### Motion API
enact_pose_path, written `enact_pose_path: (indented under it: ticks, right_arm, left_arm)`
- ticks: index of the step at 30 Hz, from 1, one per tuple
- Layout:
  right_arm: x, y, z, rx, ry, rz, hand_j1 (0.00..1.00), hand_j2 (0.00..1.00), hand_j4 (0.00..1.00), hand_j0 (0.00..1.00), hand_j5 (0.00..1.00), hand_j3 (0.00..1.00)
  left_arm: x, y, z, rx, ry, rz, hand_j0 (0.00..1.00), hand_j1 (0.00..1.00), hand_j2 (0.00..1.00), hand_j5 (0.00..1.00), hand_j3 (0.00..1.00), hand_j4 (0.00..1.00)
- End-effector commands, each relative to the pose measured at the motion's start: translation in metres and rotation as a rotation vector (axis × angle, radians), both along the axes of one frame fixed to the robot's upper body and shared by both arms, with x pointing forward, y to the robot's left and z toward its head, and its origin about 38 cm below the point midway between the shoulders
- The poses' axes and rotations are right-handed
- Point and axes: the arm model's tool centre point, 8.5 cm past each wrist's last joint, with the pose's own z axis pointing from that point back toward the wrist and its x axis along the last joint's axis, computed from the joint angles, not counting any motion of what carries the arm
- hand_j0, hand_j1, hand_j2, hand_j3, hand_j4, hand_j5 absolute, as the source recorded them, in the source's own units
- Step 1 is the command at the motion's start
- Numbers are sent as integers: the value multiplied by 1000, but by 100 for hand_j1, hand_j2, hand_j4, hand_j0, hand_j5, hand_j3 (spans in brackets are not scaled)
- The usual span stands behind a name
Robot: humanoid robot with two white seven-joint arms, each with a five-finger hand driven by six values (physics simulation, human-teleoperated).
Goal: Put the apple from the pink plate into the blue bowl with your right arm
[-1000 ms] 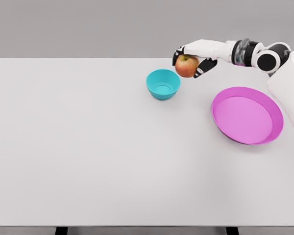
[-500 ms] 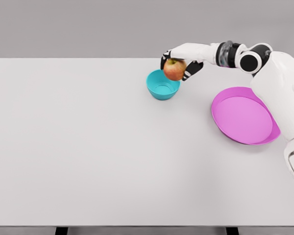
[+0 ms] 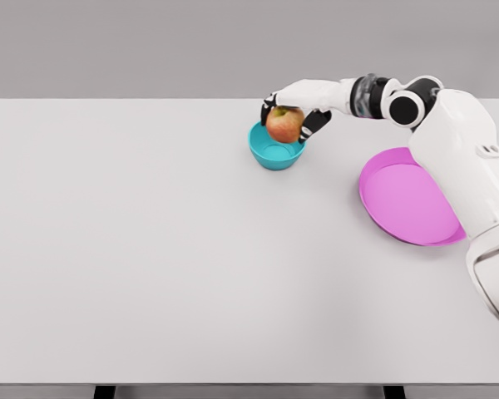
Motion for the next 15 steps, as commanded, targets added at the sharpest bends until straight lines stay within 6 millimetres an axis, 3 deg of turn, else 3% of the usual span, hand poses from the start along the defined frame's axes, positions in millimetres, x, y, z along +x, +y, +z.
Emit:
enact_pose_path:
  ticks: [1,9,10,11,15]
  right_arm:
    - [0,4,0,8,2,3,52,52,52,52,52,52]
    - [0,8,-2,7,7,5,52,52,52,52,52,52]
    - [0,7,-2,8,8,3,59,59,59,59,59,59]
    - [1,6,-2,7,11,-6,100,100,100,100,100,100]
    - [2,4,-3,7,17,-31,100,100,100,100,100,100]
  left_arm:
    - [0,0,0,0,1,0,100,100,100,100,100,100]
    - [0,0,0,0,-1,0,100,100,100,100,100,100]
    - [0,0,0,0,-1,0,100,100,100,100,100,100]
    - [0,0,0,0,1,0,100,100,100,100,100,100]
    - [0,0,0,0,1,0,100,100,100,100,100,100]
